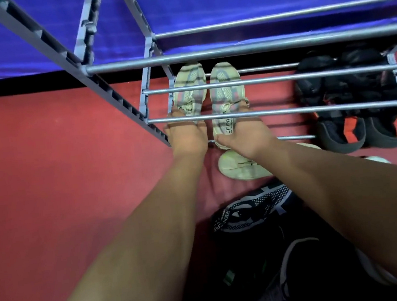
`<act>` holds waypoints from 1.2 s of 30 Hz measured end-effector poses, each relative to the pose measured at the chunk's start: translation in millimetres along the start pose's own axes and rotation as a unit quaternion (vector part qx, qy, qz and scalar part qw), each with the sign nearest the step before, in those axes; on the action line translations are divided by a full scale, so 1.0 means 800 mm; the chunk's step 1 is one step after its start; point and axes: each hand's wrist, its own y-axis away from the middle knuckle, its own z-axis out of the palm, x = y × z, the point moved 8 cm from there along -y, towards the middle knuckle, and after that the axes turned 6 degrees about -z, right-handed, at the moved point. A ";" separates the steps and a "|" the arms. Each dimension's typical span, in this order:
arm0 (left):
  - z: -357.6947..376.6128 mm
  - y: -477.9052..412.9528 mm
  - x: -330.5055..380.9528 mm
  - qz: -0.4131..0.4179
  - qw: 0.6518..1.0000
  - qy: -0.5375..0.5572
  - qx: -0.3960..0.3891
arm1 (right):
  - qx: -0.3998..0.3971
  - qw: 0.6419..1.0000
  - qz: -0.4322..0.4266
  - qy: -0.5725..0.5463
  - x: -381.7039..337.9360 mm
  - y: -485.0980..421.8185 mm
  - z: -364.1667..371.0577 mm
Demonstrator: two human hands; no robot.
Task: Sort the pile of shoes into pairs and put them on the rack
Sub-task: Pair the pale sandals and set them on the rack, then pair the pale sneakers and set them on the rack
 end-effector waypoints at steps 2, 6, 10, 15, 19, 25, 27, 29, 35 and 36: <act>0.001 -0.003 -0.007 -0.031 0.999 0.028 -0.008 | -0.022 1.000 -0.011 0.009 -0.003 -0.002 0.002; -0.003 -0.003 -0.010 -0.019 0.998 0.053 -0.005 | -0.046 0.999 -0.016 -0.020 -0.011 -0.005 0.001; -0.013 0.014 -0.012 0.054 0.997 0.063 -0.006 | -0.095 0.995 0.007 -0.024 -0.002 0.004 -0.005; -0.028 0.061 -0.029 0.084 0.993 0.075 0.031 | -0.049 0.997 -0.048 0.029 -0.002 0.029 -0.025; -0.026 0.112 -0.042 0.037 0.995 0.083 0.038 | 0.011 0.993 -0.114 0.041 0.011 0.069 -0.043; 0.064 0.177 -0.044 -0.099 0.966 0.114 -0.211 | -0.016 0.988 -0.079 0.132 0.077 0.119 -0.059; 0.061 0.188 -0.037 -0.098 0.964 0.141 -0.205 | -0.025 0.990 -0.034 0.137 0.102 0.134 -0.067; 0.051 0.193 -0.038 -0.129 0.950 0.213 -0.190 | -0.036 0.992 0.000 0.121 0.118 0.149 -0.070; 0.023 0.220 -0.019 -0.183 0.856 0.387 -0.289 | -0.088 0.982 -0.005 0.168 0.117 0.179 -0.067; 0.016 0.223 -0.015 -0.184 0.842 0.412 -0.296 | -0.079 0.981 -0.002 0.176 0.114 0.182 -0.072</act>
